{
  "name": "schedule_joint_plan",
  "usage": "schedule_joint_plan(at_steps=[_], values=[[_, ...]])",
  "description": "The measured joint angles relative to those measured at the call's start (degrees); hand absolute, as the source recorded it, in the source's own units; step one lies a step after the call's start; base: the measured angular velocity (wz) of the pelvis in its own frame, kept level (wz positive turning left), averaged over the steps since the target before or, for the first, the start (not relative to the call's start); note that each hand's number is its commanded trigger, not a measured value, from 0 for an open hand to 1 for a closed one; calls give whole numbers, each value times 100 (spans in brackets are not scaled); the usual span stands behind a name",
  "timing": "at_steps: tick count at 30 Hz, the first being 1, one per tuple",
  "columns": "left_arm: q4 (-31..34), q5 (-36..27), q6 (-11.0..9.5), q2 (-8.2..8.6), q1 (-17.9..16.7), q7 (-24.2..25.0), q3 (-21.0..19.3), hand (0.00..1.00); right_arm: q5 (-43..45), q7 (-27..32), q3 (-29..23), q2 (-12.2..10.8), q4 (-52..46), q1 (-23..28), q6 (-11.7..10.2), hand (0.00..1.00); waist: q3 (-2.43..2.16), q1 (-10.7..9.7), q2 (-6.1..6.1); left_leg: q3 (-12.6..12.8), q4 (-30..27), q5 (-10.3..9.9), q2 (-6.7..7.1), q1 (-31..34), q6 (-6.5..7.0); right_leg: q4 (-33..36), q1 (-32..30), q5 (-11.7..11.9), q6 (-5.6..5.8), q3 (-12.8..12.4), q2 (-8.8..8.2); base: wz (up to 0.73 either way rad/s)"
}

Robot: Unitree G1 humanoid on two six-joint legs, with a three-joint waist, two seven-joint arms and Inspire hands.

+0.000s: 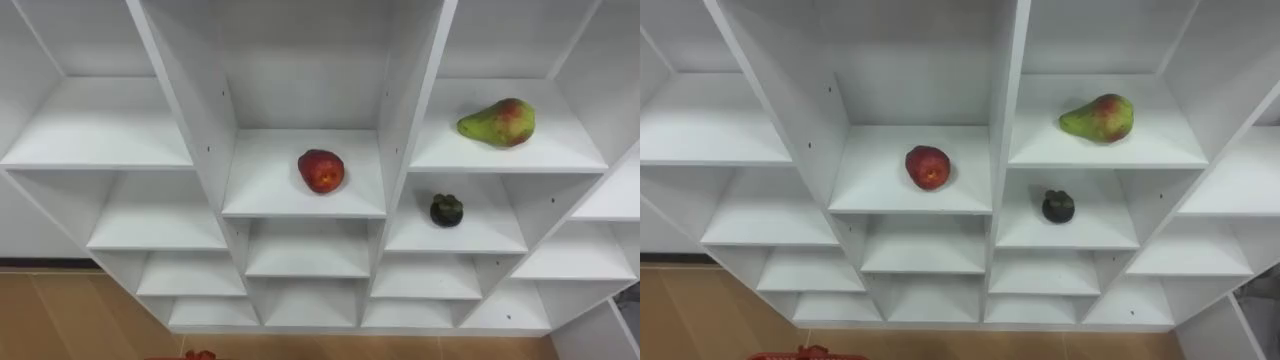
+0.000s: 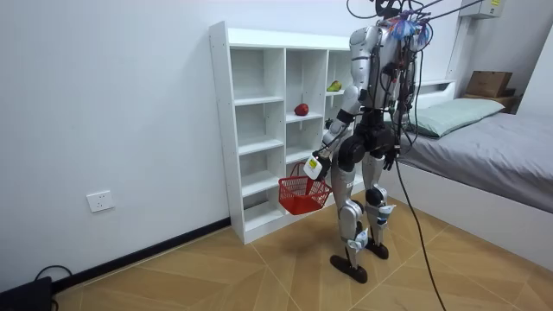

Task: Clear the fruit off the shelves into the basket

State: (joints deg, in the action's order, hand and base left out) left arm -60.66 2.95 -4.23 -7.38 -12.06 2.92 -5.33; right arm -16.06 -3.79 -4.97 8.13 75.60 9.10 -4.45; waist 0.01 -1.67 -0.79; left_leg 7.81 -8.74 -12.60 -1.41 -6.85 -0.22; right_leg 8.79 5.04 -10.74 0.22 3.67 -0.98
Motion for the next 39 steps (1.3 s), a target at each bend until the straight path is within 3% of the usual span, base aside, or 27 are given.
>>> schedule_joint_plan(at_steps=[18, 25, 33, 39], values=[[-122, -4, -4, 3, 75, -22, 5, 100, 1, 362, 45, -36, -168, 45, 18, 0, 13, 38, 2, 149, 18, -1, -1, -72, 0, 0, -25, 13, 17, -189, 16, -4], [-125, -5, -292, 2, 79, -18, 119, 100, 61, 440, 43, -35, -243, -3, -251, 0, 10, 35, 26, 184, 39, -1, -7, -78, 0, 11, -40, 19, 13, -209, 26, 0], [-48, -8, -357, 4, 102, -1, 191, 100, 139, 502, 165, -37, -1794, 362, -370, 0, -6, 36, 58, 367, 40, -1, -29, 47, 1, 117, -284, 48, 10, -344, 44, -11], [162, -16, -380, -1, 135, -85, 564, 100, 339, 800, 432, -74, -3362, 751, -429, 0, -6, -29, 26, 407, 39, 0, -30, 19, 1, 162, -292, 49, 10, -385, 49, -3]])
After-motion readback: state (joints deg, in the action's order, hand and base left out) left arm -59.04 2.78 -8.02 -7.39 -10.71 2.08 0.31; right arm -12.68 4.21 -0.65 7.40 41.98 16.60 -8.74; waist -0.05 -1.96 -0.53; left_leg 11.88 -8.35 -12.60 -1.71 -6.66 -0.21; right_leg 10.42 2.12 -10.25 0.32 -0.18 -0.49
